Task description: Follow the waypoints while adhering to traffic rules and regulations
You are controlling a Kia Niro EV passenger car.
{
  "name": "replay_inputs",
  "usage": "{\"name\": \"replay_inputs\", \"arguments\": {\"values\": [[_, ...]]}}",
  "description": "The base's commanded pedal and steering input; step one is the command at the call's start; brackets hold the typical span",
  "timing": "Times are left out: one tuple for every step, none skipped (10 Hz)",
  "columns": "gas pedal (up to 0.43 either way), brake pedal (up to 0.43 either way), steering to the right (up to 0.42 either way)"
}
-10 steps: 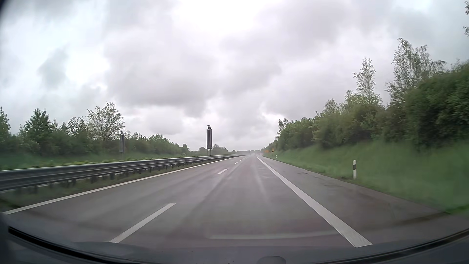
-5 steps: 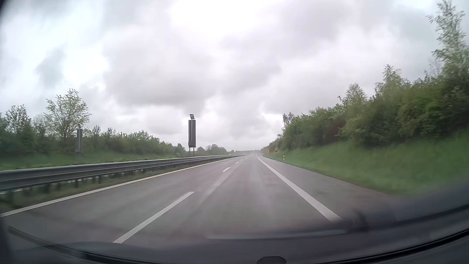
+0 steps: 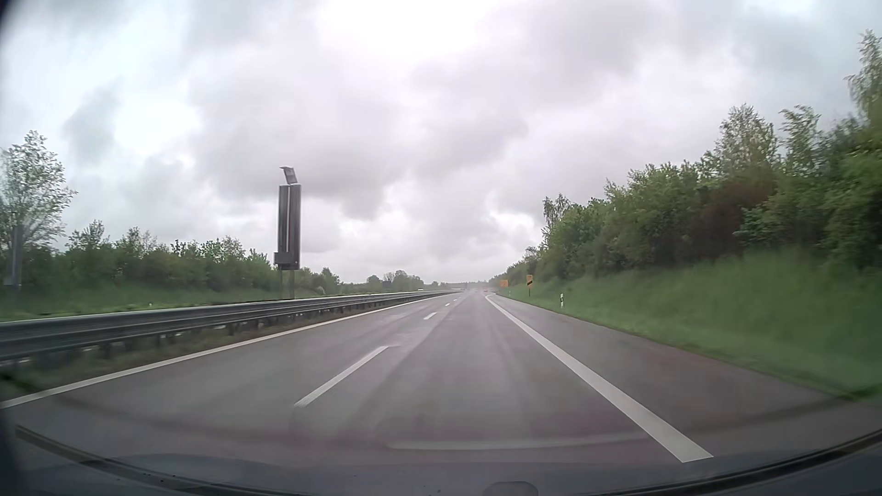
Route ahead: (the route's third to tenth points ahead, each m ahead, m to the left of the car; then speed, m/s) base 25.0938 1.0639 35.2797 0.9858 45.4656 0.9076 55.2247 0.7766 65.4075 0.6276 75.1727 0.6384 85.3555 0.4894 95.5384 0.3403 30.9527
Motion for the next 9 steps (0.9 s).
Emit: {"name": "replay_inputs", "arguments": {"values": [[0.299, 0.0, 0.0], [0.299, 0.0, 0.0], [0.299, 0.0, 0.0], [0.299, 0.0, 0.0], [0.299, 0.0, 0.0], [0.299, 0.0, 0.0], [0.299, 0.0, 0.0], [0.299, 0.0, 0.001], [0.299, 0.0, 0.0]]}}
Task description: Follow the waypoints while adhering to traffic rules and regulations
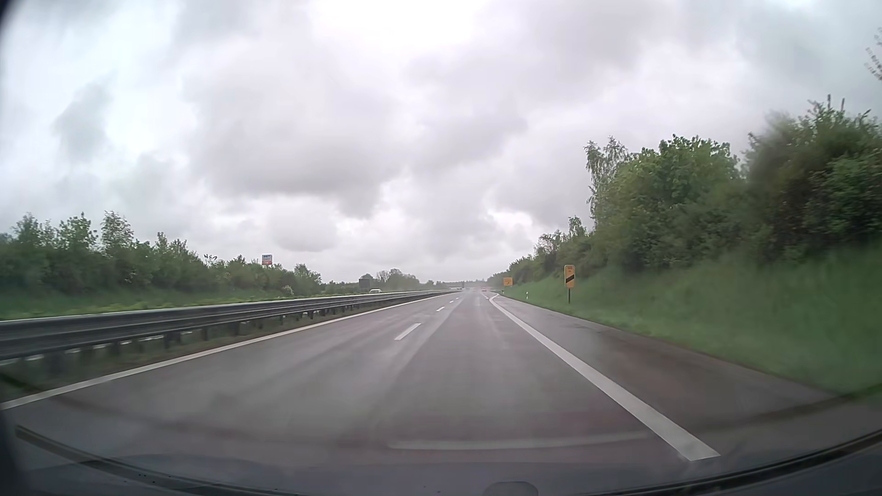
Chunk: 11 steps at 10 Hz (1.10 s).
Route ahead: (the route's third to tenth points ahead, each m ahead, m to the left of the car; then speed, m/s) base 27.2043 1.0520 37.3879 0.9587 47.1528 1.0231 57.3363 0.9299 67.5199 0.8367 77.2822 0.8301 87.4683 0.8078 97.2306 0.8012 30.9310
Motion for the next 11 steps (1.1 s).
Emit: {"name": "replay_inputs", "arguments": {"values": [[0.299, 0.0, 0.0], [0.299, 0.0, 0.0], [0.299, 0.0, 0.0], [0.299, 0.0, 0.0], [0.299, 0.0, 0.0], [0.299, 0.0, 0.0], [0.299, 0.0, 0.0], [0.299, 0.0, 0.0], [0.299, 0.0, 0.0], [0.299, 0.0, 0.0], [0.299, 0.0, 0.0]]}}
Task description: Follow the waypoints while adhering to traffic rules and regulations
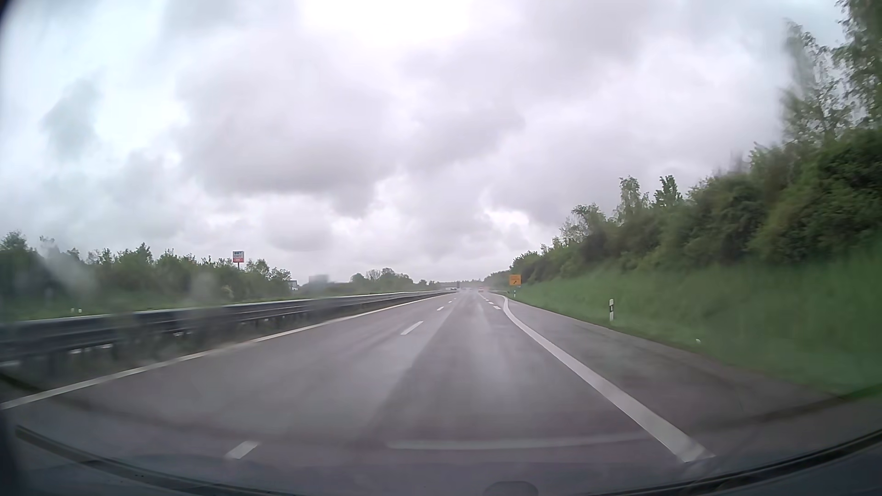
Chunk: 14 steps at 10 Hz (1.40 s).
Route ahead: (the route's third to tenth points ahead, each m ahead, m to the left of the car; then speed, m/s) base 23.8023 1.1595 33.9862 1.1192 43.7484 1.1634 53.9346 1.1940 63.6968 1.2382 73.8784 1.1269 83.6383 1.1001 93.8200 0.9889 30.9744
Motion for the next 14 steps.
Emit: {"name": "replay_inputs", "arguments": {"values": [[0.299, 0.0, 0.0], [0.299, 0.0, 0.0], [0.299, 0.0, -0.001], [0.299, 0.0, -0.001], [0.299, 0.0, 0.0], [0.299, 0.0, -0.001], [0.299, 0.0, -0.001], [0.299, 0.0, -0.001], [0.299, 0.0, -0.001], [0.299, 0.0, -0.001], [0.299, 0.0, -0.001], [0.299, 0.0, -0.001], [0.299, 0.0, -0.001], [0.299, 0.0, -0.001]]}}
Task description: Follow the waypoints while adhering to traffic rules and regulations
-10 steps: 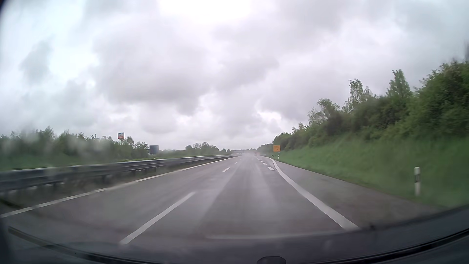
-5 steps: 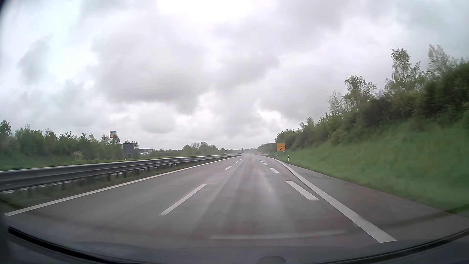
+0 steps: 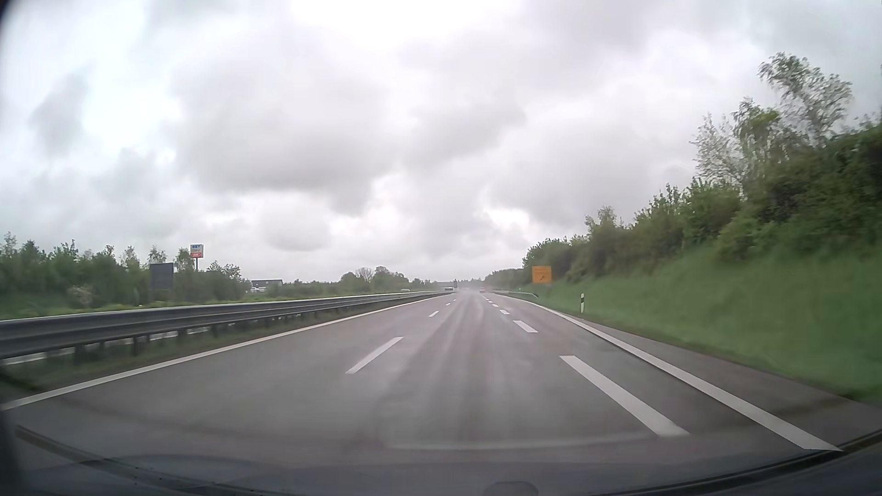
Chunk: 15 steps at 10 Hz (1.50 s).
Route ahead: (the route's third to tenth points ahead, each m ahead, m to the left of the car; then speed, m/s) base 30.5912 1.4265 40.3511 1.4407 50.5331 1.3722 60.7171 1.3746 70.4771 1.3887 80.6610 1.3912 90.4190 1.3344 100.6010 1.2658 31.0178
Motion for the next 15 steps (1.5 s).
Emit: {"name": "replay_inputs", "arguments": {"values": [[0.299, 0.0, -0.001], [0.299, 0.0, -0.001], [0.299, 0.0, 0.0], [0.299, 0.0, 0.0], [0.299, 0.0, 0.0], [0.299, 0.0, 0.0], [0.299, 0.0, 0.0], [0.299, 0.0, 0.0], [0.299, 0.0, 0.0], [0.299, 0.0, 0.0], [0.299, 0.0, 0.0], [0.299, 0.0, 0.0], [0.299, 0.0, 0.0], [0.299, 0.0, 0.0], [0.299, 0.0, 0.0]]}}
